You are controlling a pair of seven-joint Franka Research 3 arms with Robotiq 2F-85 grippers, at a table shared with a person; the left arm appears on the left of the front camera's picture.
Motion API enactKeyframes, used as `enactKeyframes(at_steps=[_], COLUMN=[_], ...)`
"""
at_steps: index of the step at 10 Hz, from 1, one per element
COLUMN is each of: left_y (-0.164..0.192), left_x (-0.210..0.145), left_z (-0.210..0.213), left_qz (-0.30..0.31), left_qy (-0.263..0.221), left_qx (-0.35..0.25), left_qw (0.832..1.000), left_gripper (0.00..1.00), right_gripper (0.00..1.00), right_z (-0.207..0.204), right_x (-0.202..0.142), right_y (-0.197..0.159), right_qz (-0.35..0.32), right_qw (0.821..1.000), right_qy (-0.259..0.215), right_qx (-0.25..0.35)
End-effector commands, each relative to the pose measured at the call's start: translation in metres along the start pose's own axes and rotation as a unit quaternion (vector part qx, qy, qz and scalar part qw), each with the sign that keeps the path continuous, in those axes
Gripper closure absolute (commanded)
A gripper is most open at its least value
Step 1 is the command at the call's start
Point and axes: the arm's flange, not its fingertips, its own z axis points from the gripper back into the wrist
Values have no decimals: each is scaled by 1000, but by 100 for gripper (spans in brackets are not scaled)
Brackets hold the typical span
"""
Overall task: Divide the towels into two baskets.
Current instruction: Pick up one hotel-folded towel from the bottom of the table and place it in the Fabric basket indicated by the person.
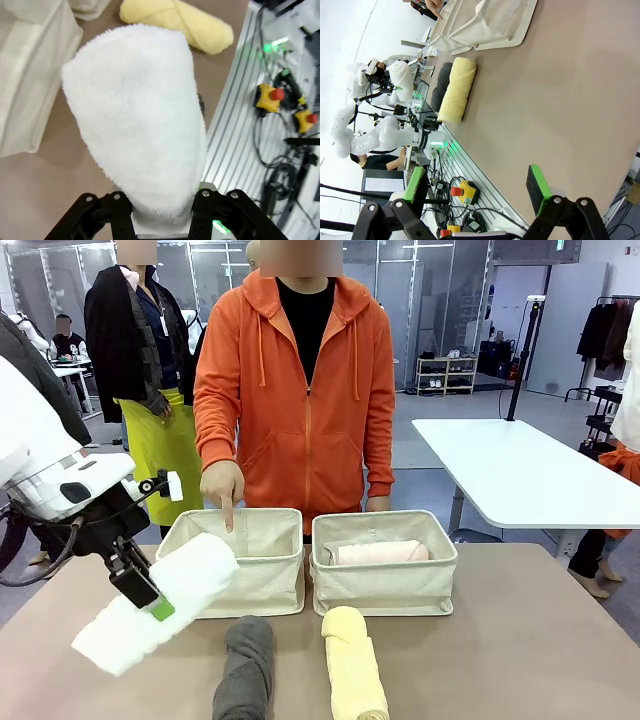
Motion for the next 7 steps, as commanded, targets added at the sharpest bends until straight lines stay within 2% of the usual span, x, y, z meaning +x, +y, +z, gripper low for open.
enactKeyframes(at_steps=[1,2,3,4,7], left_y=[3,21,30,43,102], left_x=[36,64,90,114,155], left_z=[22,22,21,18,-1], left_qz=[-100,-179,-252,-301,-360], left_qy=[30,89,124,140,185], left_qx=[71,89,94,85,116], left_qw=[992,976,955,939,907], left_gripper=[60,60,60,60,60], right_gripper=[0,0,0,0,0], right_z=[0,0,0,0,0], right_x=[-2,-2,-2,-2,-2], right_y=[4,4,4,4,4], right_qz=[-1,-1,-1,-1,-1], right_qw=[1000,1000,1000,1000,1000], right_qy=[8,8,8,8,8], right_qx=[0,0,0,0,0])
